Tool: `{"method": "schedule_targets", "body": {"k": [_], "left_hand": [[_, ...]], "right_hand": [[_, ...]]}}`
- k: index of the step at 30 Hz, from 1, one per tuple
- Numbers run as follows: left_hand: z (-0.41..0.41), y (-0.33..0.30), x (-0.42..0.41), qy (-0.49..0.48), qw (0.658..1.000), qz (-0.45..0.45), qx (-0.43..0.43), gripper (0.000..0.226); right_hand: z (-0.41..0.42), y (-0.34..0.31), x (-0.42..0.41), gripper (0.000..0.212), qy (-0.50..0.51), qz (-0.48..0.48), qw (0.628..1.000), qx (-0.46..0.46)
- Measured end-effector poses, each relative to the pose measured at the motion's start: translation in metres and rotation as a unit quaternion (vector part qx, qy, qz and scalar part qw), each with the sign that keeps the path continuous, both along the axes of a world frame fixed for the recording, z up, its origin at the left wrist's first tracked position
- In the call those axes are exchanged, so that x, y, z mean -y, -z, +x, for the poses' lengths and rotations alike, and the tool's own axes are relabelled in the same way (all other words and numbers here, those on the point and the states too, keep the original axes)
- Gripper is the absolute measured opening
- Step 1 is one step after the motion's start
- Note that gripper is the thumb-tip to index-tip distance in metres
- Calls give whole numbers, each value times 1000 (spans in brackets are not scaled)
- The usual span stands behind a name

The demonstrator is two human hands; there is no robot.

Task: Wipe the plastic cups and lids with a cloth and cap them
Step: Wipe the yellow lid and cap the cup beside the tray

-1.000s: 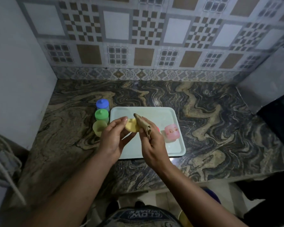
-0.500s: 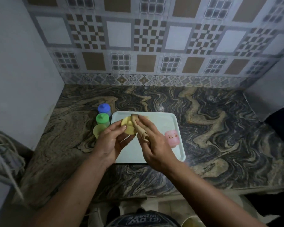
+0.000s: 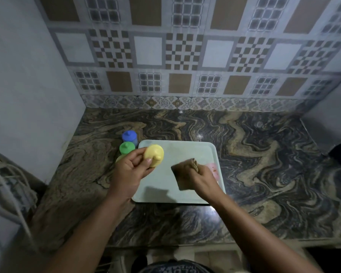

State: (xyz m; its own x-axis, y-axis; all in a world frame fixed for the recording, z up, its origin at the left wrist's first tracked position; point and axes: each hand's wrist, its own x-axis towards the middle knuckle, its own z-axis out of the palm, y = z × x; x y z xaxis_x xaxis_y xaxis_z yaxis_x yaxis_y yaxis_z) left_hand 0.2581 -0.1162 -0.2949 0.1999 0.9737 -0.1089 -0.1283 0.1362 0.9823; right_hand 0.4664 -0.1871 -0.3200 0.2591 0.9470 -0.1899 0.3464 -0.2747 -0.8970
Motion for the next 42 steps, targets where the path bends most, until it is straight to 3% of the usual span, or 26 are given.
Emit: {"method": "schedule_targets", "body": {"k": [2, 5, 8, 12, 15, 17, 19, 22, 26, 30, 32, 34, 36, 38, 42], "left_hand": [[8, 1, 4, -23, 995, 71, -73, 35], [20, -5, 16, -23, 972, 175, -154, 40], [18, -6, 19, -42, 962, 207, -176, 41], [9, -1, 14, -83, 929, 280, -228, 23], [8, -3, 16, -99, 900, 344, -248, 22], [6, -4, 11, -89, 887, 370, -262, 22], [2, -7, 0, -76, 878, 388, -270, 25], [-2, -10, -9, -60, 865, 406, -287, 27], [-2, -6, -7, -45, 852, 435, -287, 27], [-5, -6, -19, -44, 853, 405, -326, 27], [-7, -7, -19, -30, 844, 425, -326, 25], [-6, -7, -11, 18, 846, 449, -287, 23], [-3, -8, -2, 56, 855, 452, -249, 23], [-3, -8, -2, 22, 864, 435, -253, 22], [-13, -3, -9, -14, 885, 376, -273, 27]], "right_hand": [[-24, -20, -3, 42, 32, 89, 996, -8], [-62, -37, 1, 50, -36, 212, 974, 76], [-61, -50, -6, 50, -25, 178, 982, 58], [-69, -66, -1, 50, -75, 177, 969, 155], [-66, -74, -15, 35, -36, 101, 990, 97], [-62, -76, -24, 35, -24, 70, 992, 104], [-64, -81, -17, 27, -48, 116, 979, 159], [-68, -82, -11, 25, -79, 137, 974, 160], [-48, -90, -39, 47, -25, 0, 1000, -17], [-65, -83, -18, 29, -90, 66, 987, 118], [-63, -73, -14, 31, -77, 67, 990, 94], [-45, -62, -28, 40, -77, -31, 996, 34], [-30, -51, -32, 39, -102, -125, 986, 29], [-25, -38, -34, 41, -94, -101, 989, 52], [-22, -29, -23, 38, -10, 3, 1000, -6]]}}
